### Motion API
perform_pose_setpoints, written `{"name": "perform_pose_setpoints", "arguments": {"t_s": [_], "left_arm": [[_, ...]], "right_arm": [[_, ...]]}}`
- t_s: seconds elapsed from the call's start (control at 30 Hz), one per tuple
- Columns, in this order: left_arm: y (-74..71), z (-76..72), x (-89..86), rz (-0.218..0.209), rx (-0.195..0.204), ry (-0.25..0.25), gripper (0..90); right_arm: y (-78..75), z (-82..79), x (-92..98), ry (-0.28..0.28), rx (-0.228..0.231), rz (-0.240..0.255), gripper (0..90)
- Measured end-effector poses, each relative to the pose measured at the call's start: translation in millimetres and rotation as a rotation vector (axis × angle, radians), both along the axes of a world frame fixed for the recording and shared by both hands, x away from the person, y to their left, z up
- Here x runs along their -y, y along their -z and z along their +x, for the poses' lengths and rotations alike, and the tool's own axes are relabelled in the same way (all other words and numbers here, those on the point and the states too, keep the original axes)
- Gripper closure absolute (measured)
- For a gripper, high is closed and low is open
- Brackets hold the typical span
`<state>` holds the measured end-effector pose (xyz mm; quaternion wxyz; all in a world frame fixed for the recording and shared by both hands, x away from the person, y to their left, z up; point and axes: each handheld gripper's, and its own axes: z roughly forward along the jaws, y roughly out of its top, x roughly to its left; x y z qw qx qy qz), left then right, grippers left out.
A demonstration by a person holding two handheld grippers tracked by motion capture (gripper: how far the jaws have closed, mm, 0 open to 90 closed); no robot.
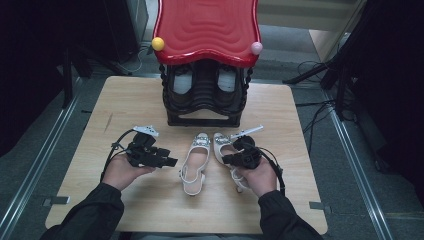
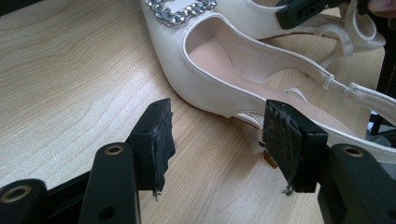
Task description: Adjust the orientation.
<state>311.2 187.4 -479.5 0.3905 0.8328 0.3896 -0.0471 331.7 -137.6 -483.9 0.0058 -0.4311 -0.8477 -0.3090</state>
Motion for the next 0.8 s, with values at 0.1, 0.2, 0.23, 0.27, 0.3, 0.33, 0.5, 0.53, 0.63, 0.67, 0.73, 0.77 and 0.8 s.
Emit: {"name": "perform_pose_setpoints", "arguments": {"t_s": [0.1,0.2,0.23,0.27,0.3,0.33,0.5,0.53,0.63,0.67,0.73,0.77,0.8], "left_arm": [[-0.1,-0.9,0.6,-0.003,0.009,0.002,43.9],[0.0,-1.2,1.2,-0.004,0.017,0.005,44.9],[0.3,-1.2,1.6,-0.001,0.02,0.007,45.2],[0.5,-1.1,1.9,0.0,0.022,0.008,45.9],[0.9,-1.1,2.6,0.001,0.025,0.011,46.7],[0.9,-1.0,2.8,0.005,0.026,0.013,48.1],[3.2,0.3,4.5,0.012,0.019,0.013,56.6],[4.0,1.0,4.5,0.011,0.02,0.014,59.3],[6.3,3.6,5.4,0.012,0.01,0.009,68.4],[7.3,4.7,5.9,0.018,0.006,0.007,71.2],[10.8,7.5,7.7,0.007,-0.022,0.009,78.1],[12.8,9.1,9.0,0.013,-0.026,0.005,80.7],[13.9,10.3,9.8,0.018,-0.033,0.008,82.8]], "right_arm": [[2.6,-1.5,-5.7,-0.008,-0.004,-0.005,88.0],[4.3,-2.8,-10.3,-0.014,-0.004,-0.009,87.8],[4.8,-3.5,-12.2,-0.014,-0.008,-0.013,87.4],[6.3,-3.7,-13.9,-0.019,-0.005,-0.014,86.7],[7.1,-3.8,-14.8,-0.021,-0.005,-0.011,85.5],[7.3,-3.7,-14.5,-0.026,0.003,0.01,83.2],[-2.0,-3.6,-6.2,-0.036,0.057,0.057,75.1],[-6.5,-3.6,-1.3,-0.036,0.075,0.074,75.1],[-15.7,-3.3,11.7,-0.019,0.098,0.104,77.5],[-17.7,-3.0,16.3,-0.014,0.108,0.11,78.0],[-19.1,-3.0,25.1,-0.005,0.13,0.103,80.4],[-18.6,-2.8,28.7,0.003,0.131,0.097,81.3],[-16.7,-1.8,33.2,0.014,0.132,0.089,82.3]]}}
